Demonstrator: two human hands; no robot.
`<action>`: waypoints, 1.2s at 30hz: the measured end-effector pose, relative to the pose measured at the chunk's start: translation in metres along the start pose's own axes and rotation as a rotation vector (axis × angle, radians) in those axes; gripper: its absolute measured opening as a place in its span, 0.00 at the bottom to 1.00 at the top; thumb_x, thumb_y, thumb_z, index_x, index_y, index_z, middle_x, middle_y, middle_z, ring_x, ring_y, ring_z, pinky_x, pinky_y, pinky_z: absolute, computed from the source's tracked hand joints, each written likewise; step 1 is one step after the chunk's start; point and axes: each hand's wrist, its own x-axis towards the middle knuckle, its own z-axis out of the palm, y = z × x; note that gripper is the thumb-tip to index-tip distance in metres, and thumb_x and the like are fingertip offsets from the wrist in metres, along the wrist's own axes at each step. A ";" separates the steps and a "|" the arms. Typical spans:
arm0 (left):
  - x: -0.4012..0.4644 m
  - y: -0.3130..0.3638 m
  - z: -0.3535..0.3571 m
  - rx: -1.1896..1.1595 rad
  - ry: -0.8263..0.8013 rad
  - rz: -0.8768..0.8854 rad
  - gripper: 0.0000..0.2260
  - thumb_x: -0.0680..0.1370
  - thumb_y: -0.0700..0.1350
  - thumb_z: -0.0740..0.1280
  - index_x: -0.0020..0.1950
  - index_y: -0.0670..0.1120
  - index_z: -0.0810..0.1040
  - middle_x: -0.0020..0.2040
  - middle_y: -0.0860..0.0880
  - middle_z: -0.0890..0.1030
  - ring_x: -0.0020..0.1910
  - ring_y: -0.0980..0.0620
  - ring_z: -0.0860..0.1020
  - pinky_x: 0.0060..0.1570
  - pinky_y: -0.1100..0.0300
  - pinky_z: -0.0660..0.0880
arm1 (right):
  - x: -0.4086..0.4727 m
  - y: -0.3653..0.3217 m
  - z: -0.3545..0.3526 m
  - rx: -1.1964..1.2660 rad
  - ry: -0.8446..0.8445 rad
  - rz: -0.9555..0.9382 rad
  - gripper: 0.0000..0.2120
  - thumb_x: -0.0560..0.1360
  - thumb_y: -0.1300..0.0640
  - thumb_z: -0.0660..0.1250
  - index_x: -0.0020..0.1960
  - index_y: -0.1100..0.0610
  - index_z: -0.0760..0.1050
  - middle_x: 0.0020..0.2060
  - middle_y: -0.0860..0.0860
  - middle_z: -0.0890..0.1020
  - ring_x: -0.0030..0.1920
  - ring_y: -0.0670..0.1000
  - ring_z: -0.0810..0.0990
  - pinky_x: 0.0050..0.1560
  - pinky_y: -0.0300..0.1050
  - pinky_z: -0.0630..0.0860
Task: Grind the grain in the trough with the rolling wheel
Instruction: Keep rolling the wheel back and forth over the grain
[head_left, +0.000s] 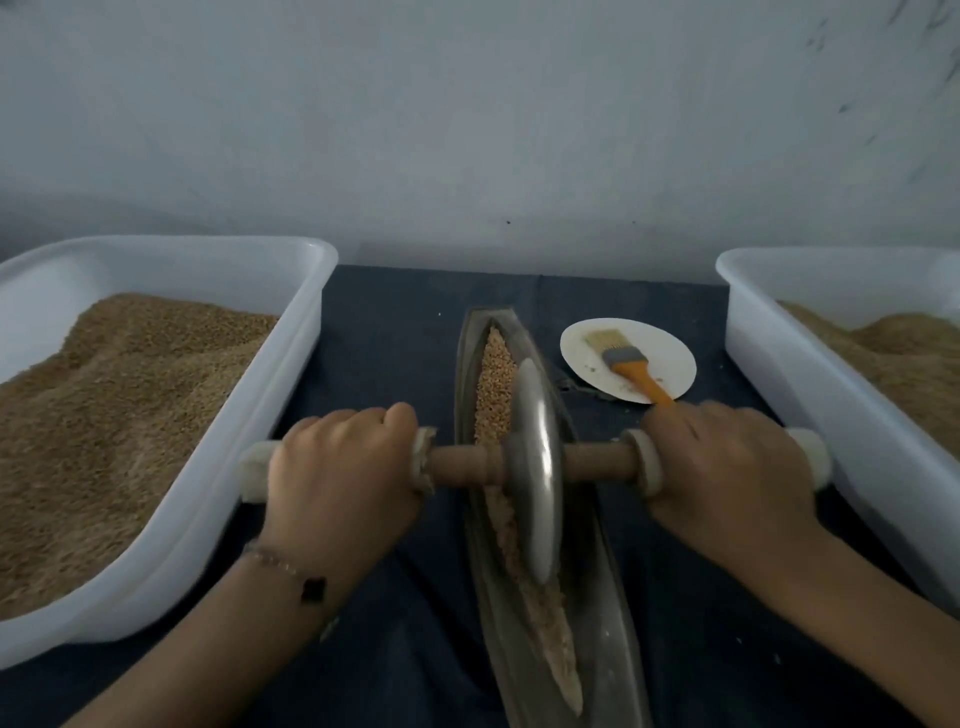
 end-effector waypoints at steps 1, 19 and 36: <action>0.010 -0.004 0.009 0.070 -0.034 -0.038 0.16 0.65 0.44 0.72 0.31 0.50 0.63 0.25 0.54 0.68 0.22 0.53 0.66 0.26 0.65 0.49 | 0.011 0.003 0.007 -0.013 -0.042 0.020 0.09 0.58 0.63 0.73 0.33 0.58 0.73 0.26 0.53 0.74 0.25 0.56 0.72 0.28 0.45 0.66; 0.029 -0.007 0.015 0.121 0.035 -0.028 0.15 0.69 0.48 0.73 0.36 0.48 0.66 0.29 0.52 0.69 0.28 0.53 0.65 0.31 0.59 0.62 | 0.028 0.010 0.027 -0.031 -0.072 0.081 0.11 0.60 0.65 0.75 0.39 0.60 0.75 0.32 0.55 0.78 0.31 0.58 0.75 0.33 0.46 0.65; -0.014 0.007 0.000 0.056 0.209 0.017 0.14 0.63 0.38 0.73 0.29 0.46 0.67 0.23 0.49 0.68 0.21 0.47 0.67 0.26 0.60 0.59 | -0.002 0.007 0.004 0.031 0.006 0.021 0.13 0.54 0.64 0.77 0.33 0.58 0.74 0.26 0.53 0.74 0.25 0.55 0.72 0.27 0.45 0.66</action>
